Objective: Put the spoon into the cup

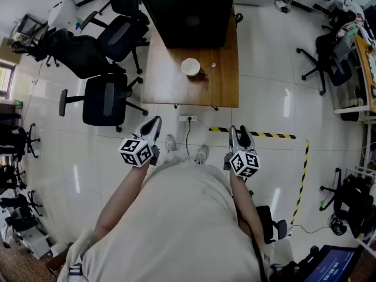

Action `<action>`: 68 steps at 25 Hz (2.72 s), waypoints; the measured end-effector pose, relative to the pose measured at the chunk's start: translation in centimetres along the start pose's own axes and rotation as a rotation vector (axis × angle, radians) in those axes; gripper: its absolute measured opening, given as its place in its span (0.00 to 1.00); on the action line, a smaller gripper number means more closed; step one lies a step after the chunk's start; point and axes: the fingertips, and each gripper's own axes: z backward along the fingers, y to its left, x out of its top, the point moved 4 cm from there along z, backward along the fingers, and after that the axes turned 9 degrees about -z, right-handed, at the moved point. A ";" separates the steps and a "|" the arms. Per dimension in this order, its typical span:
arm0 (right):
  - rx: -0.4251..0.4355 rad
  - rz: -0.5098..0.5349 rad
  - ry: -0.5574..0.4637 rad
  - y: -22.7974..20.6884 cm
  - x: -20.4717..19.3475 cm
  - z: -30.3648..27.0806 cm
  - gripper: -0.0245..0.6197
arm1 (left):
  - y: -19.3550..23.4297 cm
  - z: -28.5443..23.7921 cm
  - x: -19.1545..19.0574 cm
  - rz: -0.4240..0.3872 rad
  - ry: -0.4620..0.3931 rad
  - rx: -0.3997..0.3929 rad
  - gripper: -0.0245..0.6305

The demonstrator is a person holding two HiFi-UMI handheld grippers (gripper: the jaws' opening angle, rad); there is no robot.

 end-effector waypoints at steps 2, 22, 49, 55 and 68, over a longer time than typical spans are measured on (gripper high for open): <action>0.004 -0.021 0.007 -0.7 -0.5 0.5 0.32 | -0.6 0.1 0.1 -0.012 -0.002 0.001 0.04; 0.016 -0.001 0.058 0.1 0.2 -2.7 0.26 | 1.3 -1.7 -0.3 0.041 -0.006 -0.009 0.04; -0.099 -0.038 -0.018 10.8 0.6 -17.1 0.24 | 19.2 -10.2 10.0 -0.037 -0.009 -0.173 0.04; -0.164 -0.044 -0.037 9.9 1.8 -18.2 0.24 | 19.3 -12.7 11.2 -0.063 0.008 -0.239 0.04; -0.164 -0.005 0.024 6.7 3.1 -20.8 0.24 | 17.7 -14.6 11.1 -0.088 0.043 -0.227 0.04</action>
